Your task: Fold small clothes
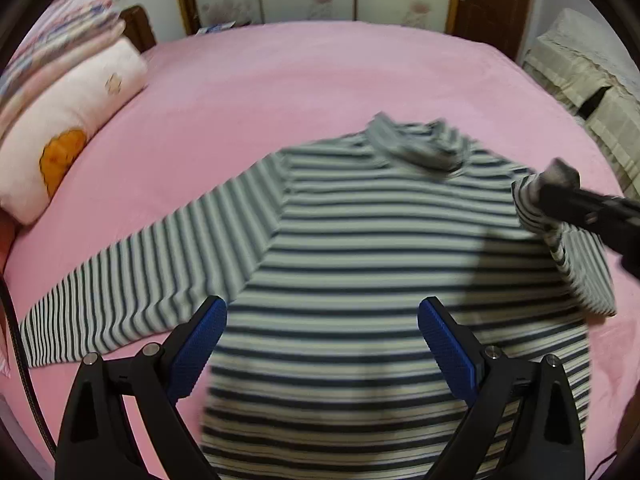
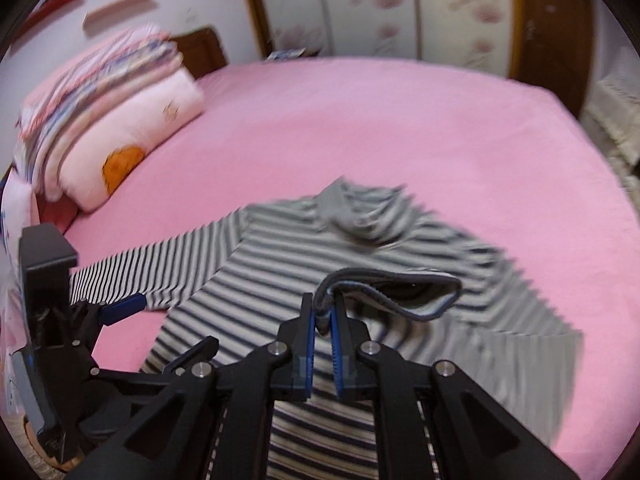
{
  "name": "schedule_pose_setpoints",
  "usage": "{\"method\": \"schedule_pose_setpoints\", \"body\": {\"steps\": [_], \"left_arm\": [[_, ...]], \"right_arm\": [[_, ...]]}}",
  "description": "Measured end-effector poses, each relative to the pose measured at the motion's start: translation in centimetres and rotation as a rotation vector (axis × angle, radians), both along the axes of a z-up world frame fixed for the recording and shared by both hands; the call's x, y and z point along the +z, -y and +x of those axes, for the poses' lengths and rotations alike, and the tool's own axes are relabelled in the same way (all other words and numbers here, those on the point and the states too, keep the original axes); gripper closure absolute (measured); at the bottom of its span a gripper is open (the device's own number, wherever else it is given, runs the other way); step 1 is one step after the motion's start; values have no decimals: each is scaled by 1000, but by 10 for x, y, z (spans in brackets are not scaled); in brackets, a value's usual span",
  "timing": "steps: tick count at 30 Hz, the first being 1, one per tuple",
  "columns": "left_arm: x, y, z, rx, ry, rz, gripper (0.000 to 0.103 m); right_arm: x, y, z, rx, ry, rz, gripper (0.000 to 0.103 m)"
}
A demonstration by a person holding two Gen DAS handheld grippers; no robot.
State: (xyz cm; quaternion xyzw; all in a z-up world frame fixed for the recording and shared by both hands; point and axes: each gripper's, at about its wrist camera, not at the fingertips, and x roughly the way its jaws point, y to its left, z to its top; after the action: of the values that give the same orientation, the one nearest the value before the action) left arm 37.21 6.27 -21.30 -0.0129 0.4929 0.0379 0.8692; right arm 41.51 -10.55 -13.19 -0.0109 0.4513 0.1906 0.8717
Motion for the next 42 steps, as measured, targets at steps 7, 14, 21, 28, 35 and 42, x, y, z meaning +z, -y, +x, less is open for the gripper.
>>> {"method": "schedule_pose_setpoints", "body": {"steps": [7, 14, 21, 28, 35, 42], "left_arm": [[-37, -55, -12, 33, -59, -59, 7], [-51, -60, -14, -5, -65, -83, 7], [-44, -40, 3, -76, -49, -137, 11], [-53, -19, 36, -144, -120, -231, 33], [-75, -14, 70, -112, -203, -352, 39], [-84, -16, 88, -99, -197, -419, 39]], "right_arm": [[-67, -85, 9, 94, -125, -31, 95], [-87, -80, 5, 112, -249, 43, 70], [-47, -28, -9, 44, -173, 87, 70], [-38, 34, -22, -41, -138, 94, 70], [-63, 87, -26, -134, -164, 83, 70], [-78, 124, -34, -193, -181, 111, 70]]}}
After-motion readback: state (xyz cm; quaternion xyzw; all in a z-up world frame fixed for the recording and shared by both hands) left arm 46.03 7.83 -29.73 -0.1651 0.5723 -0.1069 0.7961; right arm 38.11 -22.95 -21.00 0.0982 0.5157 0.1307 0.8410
